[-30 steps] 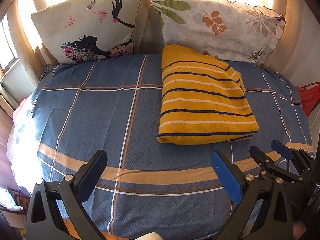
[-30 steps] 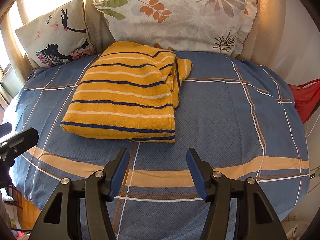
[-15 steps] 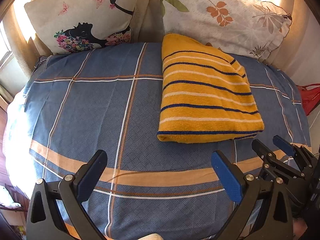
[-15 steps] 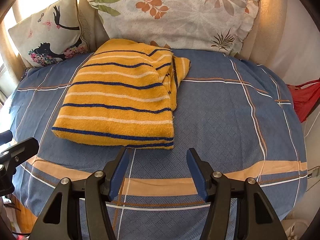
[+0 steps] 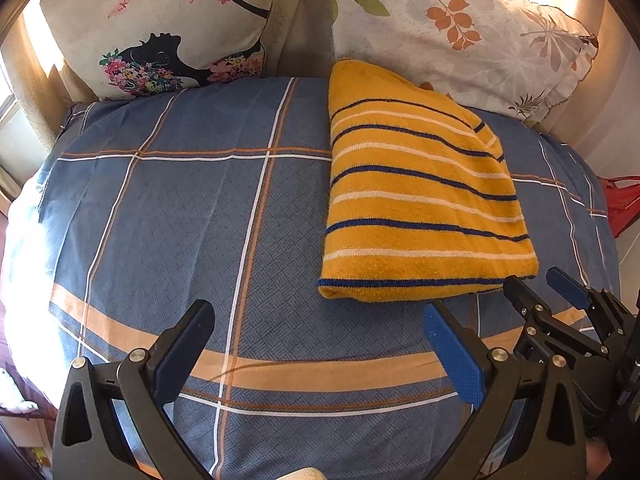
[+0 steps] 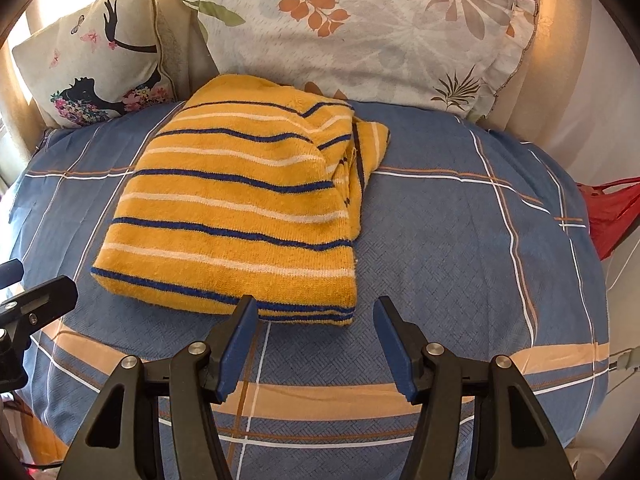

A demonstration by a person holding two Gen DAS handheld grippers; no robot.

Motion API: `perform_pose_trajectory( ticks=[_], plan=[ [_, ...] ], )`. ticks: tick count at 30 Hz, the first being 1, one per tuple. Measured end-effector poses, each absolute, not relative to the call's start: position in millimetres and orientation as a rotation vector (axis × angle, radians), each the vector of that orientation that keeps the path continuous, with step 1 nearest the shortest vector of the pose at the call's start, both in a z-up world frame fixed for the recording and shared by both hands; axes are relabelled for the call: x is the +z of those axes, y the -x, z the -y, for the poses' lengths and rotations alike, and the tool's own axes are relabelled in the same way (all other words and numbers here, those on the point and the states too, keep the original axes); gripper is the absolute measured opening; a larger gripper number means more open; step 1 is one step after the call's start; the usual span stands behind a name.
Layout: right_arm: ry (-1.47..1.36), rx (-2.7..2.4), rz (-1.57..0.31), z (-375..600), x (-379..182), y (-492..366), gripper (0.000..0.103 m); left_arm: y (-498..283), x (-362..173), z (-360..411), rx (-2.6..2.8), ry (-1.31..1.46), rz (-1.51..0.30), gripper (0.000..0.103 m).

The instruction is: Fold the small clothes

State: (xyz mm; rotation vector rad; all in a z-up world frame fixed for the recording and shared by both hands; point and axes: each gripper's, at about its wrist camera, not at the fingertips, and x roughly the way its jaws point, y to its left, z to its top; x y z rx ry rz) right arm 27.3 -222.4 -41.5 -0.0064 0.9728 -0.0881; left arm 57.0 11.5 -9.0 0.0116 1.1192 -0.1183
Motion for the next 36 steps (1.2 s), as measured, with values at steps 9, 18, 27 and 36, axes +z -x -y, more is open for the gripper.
perform_pose_trajectory(
  ticks=[9, 18, 27, 36],
  plan=[
    [0.011, -0.103, -0.994, 225, -46, -28, 0.064, -59, -8, -12, -0.109, -0.007, -1.12, 0.103],
    [-0.004, -0.113, -1.018, 232, -51, -19, 0.064, -49, -7, -4, -0.111, -0.024, -1.118, 0.103],
    [-0.001, -0.109, -1.022, 237, -51, 0, 0.064, -29, -5, 2, -0.102, -0.02, -1.116, 0.103],
    [0.002, -0.113, -1.017, 240, -48, 22, 0.065, -7, -2, 8, -0.103, -0.015, -1.11, 0.103]
  ],
)
